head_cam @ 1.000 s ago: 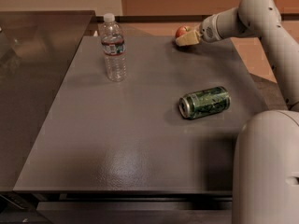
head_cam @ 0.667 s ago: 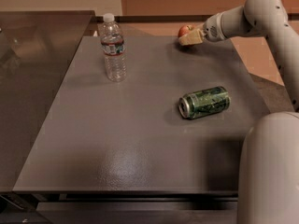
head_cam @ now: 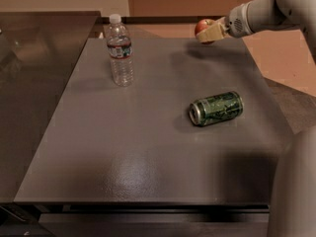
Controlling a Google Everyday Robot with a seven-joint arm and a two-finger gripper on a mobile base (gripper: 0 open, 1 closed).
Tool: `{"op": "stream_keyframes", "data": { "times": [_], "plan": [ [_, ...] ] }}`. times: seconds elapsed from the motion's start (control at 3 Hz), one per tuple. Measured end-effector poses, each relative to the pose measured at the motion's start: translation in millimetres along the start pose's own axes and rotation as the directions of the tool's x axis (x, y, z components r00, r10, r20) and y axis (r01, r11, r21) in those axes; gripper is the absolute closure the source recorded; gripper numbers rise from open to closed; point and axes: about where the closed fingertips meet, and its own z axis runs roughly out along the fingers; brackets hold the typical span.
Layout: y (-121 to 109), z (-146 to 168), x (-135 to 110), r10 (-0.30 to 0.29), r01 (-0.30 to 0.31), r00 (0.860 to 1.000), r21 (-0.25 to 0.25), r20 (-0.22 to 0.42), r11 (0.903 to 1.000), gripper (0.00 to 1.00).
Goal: Pick apple
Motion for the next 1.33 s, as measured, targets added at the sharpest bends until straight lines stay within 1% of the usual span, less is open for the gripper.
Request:
{"op": "stream_keyframes", "data": {
  "times": [0.33,0.67,1.0,1.33],
  "plan": [
    [12,-37,-13,-0.008,0.008,1.0,-0.011,-0.019,0.9999,1.0],
    [26,-68,-21,-0.029,0.028,0.999,-0.033,-0.039,0.9991,1.0],
    [43,-93,-29,-0.066,0.063,0.997,-0.072,-0.044,0.9954,1.0],
    [43,-93,-29,-0.066,0.063,0.997,-0.072,-0.044,0.9954,1.0]
  ]
}}
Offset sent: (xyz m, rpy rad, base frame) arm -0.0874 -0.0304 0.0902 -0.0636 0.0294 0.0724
